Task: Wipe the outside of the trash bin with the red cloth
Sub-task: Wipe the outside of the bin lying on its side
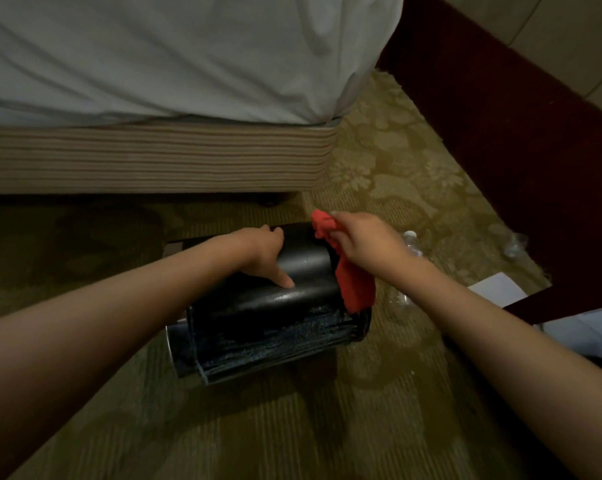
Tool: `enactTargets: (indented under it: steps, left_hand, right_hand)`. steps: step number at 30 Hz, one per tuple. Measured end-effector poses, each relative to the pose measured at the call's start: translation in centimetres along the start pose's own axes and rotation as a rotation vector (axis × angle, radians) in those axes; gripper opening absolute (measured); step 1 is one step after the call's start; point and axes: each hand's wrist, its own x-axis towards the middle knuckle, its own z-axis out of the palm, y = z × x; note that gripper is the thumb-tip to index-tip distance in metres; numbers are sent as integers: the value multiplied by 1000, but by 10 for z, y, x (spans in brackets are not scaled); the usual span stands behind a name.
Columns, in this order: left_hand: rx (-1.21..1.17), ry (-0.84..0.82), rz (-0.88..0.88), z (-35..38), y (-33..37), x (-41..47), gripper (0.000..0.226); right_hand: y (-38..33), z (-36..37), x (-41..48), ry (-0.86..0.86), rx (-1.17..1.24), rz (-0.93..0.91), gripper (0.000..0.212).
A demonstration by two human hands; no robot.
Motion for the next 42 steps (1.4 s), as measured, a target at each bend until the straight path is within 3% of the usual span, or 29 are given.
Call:
enactTargets:
  steps: [3, 10, 18, 23, 27, 36, 39, 42]
  left_hand:
    - [-54, -6, -9, -1, -6, 2, 110]
    - [-62, 3, 33, 1, -8, -1, 109]
    - [-127, 39, 89, 4, -18, 5, 99]
    - [-189, 63, 143, 4, -24, 7, 93]
    - [-119, 58, 177, 7, -23, 7, 88]
    - [-206, 63, 127, 3, -38, 16, 80]
    - [-230, 47, 118, 1, -36, 18, 81]
    - [-236, 53, 110, 2, -36, 17, 81]
  right_hand:
    - [-6, 2, -2, 22, 31, 36, 35]
    - [-3, 11, -91, 89, 27, -99, 45]
    - [-13, 7, 1, 66, -58, 22, 32]
    - [-10, 17, -50, 167, 0, -103, 37]
    - [2, 23, -86, 205, -175, -185, 48]
    - [-5, 10, -6, 153, -54, -57, 34]
    - [-4, 17, -31, 197, 74, -85, 36]
    - [9, 22, -69, 143, 36, -136, 43]
